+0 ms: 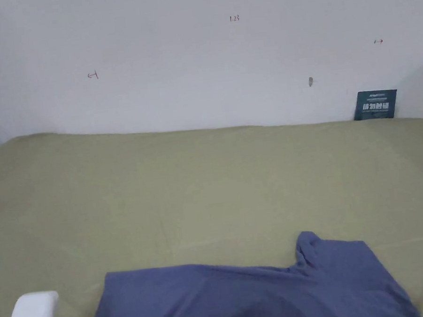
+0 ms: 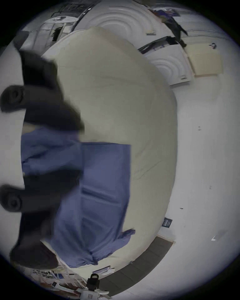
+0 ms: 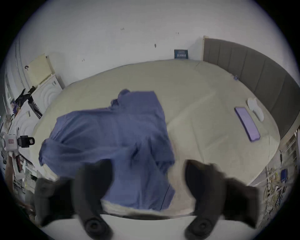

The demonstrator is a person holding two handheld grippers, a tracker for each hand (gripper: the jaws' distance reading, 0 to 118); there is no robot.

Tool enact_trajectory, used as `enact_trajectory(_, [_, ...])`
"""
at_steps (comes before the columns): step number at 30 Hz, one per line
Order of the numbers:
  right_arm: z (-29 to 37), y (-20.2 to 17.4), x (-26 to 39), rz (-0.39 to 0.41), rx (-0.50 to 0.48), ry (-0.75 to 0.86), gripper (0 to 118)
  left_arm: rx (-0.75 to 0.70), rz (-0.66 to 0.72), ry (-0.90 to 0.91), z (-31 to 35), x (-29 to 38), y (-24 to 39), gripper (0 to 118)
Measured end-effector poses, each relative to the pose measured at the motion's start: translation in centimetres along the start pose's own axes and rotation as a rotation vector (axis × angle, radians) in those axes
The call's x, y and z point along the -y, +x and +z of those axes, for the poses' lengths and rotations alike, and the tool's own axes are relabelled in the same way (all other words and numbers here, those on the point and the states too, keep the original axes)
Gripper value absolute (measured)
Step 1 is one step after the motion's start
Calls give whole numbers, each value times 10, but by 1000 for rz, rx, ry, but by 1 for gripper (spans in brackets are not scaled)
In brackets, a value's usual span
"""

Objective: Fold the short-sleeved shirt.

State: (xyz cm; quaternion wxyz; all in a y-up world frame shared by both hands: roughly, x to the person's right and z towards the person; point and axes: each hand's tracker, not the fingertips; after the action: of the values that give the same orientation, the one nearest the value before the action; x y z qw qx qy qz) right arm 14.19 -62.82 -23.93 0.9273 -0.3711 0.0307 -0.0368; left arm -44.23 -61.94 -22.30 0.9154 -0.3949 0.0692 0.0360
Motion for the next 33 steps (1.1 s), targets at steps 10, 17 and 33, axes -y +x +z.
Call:
enact_trajectory(10, [-62,-10,-46,32,-5,-3,0,25,27,-53,-108,-62,10,71])
enact_trajectory(17, [-100,-5,-54,58,-4,-44,0,-33,35,-145,-181,-79,12,112])
enact_trajectory(33, [-150,6,-90,88,6,-124,0,-16,-54,-180,-184,-80,41,9])
